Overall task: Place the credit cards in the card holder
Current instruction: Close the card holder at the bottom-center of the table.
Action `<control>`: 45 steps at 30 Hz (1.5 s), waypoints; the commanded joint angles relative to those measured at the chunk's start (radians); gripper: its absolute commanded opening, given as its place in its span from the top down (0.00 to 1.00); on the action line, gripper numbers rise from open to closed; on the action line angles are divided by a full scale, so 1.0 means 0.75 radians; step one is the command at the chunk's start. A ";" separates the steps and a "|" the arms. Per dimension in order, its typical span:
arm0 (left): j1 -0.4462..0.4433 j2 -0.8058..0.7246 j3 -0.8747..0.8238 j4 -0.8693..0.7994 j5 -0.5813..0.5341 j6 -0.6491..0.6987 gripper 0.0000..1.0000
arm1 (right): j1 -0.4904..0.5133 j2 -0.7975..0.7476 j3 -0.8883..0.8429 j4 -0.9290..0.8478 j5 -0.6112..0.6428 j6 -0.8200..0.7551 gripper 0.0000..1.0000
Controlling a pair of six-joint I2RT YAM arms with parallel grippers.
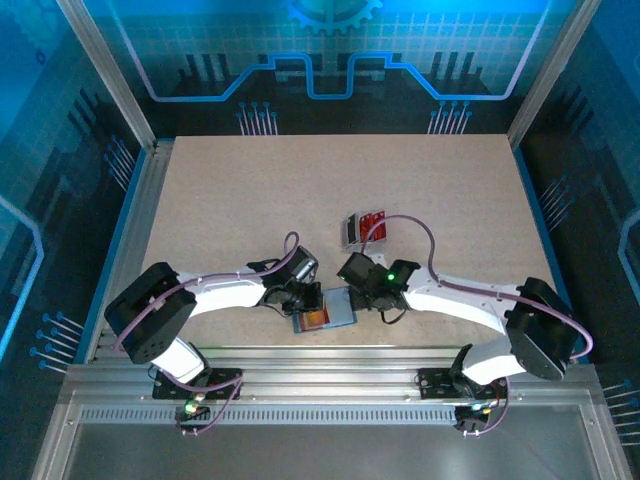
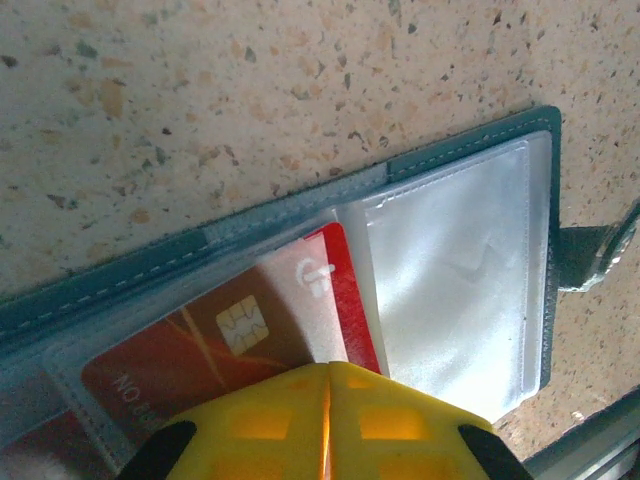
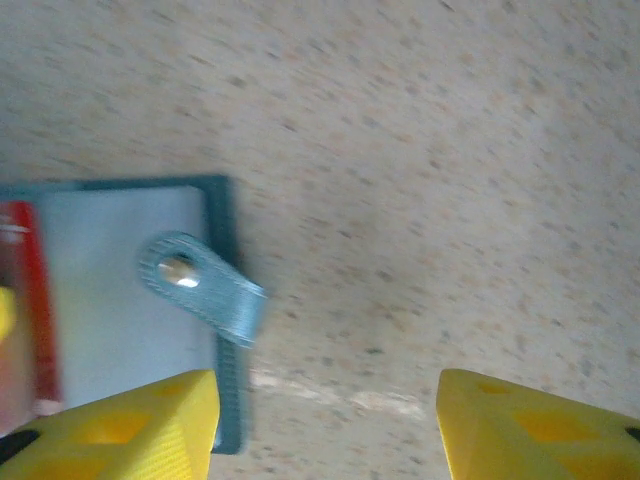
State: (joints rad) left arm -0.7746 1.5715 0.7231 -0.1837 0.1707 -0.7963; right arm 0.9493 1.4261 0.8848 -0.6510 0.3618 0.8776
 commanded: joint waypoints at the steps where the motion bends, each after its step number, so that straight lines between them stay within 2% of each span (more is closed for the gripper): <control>1: -0.007 0.038 -0.079 -0.199 -0.037 -0.012 0.90 | 0.024 0.108 0.098 0.027 0.004 -0.033 0.39; 6: -0.008 0.014 -0.085 -0.211 -0.042 -0.008 0.90 | 0.041 0.273 0.159 0.064 0.008 -0.035 0.39; 12: -0.008 0.009 -0.098 -0.201 -0.042 -0.014 0.90 | 0.051 0.358 0.156 0.080 0.061 -0.019 0.39; 15: -0.008 0.012 -0.093 -0.203 -0.039 -0.014 0.90 | 0.056 0.408 0.165 0.051 0.102 0.005 0.41; 18: -0.008 0.002 -0.095 -0.206 -0.042 -0.015 0.90 | 0.069 0.369 0.142 0.026 0.166 0.045 0.46; 20: -0.006 0.000 -0.095 -0.209 -0.038 -0.014 0.90 | 0.064 0.334 0.119 0.026 0.175 0.046 0.54; 23: 0.012 -0.019 -0.079 -0.203 0.026 0.000 0.90 | 0.064 0.297 0.112 0.008 0.178 0.044 0.77; 27: 0.124 -0.170 -0.097 -0.171 0.186 -0.006 0.89 | 0.058 0.236 0.103 -0.044 0.185 0.047 0.99; 31: 0.240 -0.376 -0.147 -0.225 0.264 0.005 0.85 | 0.032 0.172 0.078 -0.059 0.178 0.023 1.00; 35: 0.262 -0.463 -0.212 -0.256 0.251 0.011 0.83 | 0.009 0.139 0.066 -0.065 0.166 0.001 1.00; 40: 0.252 -0.342 -0.276 -0.149 0.233 0.008 0.86 | 0.000 0.056 0.068 -0.071 0.152 -0.038 1.00; 45: 0.192 -0.126 -0.254 0.045 0.295 -0.011 0.90 | -0.001 0.007 0.099 0.021 -0.026 -0.109 1.00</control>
State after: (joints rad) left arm -0.6044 1.4052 0.5327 -0.2634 0.3378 -0.8062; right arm 0.9588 1.4513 0.9421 -0.6659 0.4263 0.8368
